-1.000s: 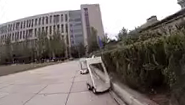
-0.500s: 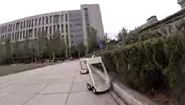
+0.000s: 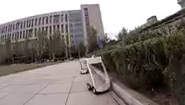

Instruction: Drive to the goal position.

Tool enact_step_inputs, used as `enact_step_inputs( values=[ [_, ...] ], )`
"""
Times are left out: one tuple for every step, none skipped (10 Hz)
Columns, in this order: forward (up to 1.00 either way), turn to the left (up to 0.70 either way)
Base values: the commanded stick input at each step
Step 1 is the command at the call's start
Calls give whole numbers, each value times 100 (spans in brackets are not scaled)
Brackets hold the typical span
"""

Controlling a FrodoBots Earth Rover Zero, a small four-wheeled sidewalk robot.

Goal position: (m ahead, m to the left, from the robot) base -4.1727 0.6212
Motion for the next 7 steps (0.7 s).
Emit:
enact_step_inputs(
  values=[
    [6,0],
    [6,0],
    [6,0],
    [6,0],
    [6,0],
    [6,0],
    [6,0]
  ],
)
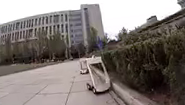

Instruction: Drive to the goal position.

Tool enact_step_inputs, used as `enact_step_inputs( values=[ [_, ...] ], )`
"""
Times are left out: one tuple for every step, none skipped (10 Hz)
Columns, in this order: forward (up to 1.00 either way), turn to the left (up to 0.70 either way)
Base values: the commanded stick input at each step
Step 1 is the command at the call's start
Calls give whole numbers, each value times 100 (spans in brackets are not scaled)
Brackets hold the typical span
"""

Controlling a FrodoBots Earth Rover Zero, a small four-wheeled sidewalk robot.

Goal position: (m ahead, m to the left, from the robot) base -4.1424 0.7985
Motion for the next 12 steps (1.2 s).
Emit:
enact_step_inputs(
  values=[
    [6,0],
    [6,0],
    [6,0],
    [6,0],
    [6,0],
    [6,0],
    [6,0],
    [6,0],
    [6,0],
    [6,0],
    [6,0],
    [6,0]
  ],
)
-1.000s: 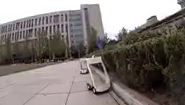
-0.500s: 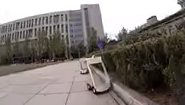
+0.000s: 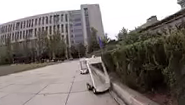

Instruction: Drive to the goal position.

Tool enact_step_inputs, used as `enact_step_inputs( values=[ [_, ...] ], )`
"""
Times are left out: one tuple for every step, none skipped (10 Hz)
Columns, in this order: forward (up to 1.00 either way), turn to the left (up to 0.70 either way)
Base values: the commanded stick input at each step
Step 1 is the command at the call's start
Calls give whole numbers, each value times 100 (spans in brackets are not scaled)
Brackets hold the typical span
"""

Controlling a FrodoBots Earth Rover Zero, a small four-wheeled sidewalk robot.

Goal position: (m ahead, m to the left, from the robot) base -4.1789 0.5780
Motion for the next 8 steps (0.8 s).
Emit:
enact_step_inputs(
  values=[
    [6,0],
    [6,0],
    [6,0],
    [6,0],
    [6,0],
    [6,0],
    [6,0],
    [6,0]
  ],
)
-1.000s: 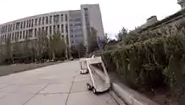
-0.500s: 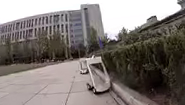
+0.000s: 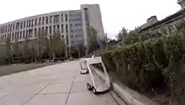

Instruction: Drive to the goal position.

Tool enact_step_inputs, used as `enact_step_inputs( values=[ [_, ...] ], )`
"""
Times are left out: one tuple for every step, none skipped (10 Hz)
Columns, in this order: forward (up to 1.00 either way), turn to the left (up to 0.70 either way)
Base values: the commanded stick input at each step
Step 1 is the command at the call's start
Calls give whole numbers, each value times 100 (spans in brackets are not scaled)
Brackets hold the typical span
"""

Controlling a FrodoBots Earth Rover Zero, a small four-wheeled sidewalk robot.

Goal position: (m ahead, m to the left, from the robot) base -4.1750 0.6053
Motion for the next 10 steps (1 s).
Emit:
enact_step_inputs(
  values=[
    [6,0],
    [6,0],
    [6,0],
    [6,0],
    [6,0],
    [6,0],
    [6,0],
    [6,0],
    [6,0],
    [6,0]
  ],
)
